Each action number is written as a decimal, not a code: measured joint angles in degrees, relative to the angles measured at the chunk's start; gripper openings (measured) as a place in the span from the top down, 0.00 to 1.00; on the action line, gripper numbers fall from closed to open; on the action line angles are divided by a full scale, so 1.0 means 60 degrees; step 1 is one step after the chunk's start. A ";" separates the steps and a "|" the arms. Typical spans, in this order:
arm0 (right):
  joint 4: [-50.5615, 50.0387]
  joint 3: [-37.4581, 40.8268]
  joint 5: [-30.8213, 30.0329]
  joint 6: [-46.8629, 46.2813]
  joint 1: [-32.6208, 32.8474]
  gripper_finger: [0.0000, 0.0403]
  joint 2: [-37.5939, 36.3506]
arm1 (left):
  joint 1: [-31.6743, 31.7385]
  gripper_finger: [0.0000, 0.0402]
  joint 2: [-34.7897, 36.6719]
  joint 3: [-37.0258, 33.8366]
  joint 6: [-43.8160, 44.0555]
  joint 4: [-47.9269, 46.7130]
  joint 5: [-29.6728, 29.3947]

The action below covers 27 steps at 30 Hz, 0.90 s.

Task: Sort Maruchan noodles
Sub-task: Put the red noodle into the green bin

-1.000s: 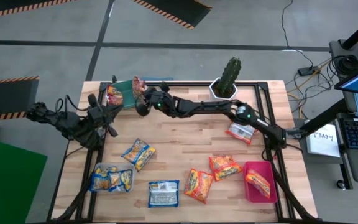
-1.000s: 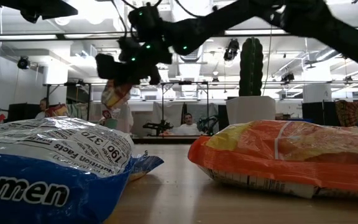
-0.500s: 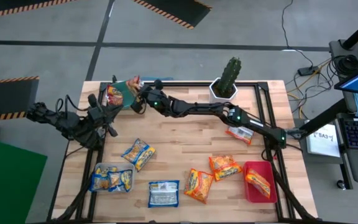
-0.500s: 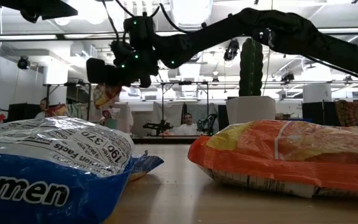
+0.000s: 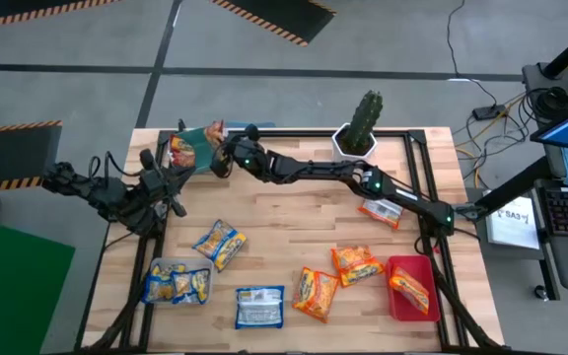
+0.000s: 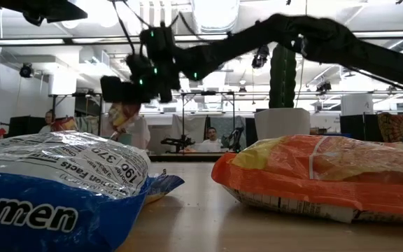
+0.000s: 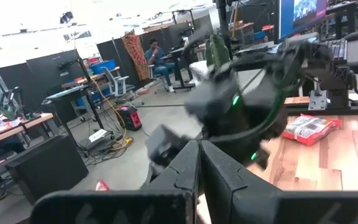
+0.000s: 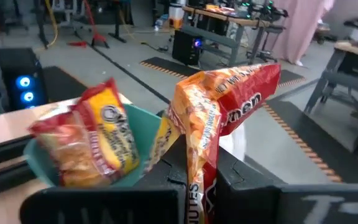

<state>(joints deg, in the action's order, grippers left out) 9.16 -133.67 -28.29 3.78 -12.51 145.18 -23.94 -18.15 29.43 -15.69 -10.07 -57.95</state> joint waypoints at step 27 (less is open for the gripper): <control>-1.0507 0.2901 0.0794 0.0461 0.3546 0.97 -0.6008 | 0.0004 0.61 -0.1485 -0.0034 0.0970 0.2194 0.4102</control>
<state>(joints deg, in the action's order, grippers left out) -53.89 -116.26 -23.53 6.55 8.77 109.13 -23.92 -27.06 29.22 -9.87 3.09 -33.34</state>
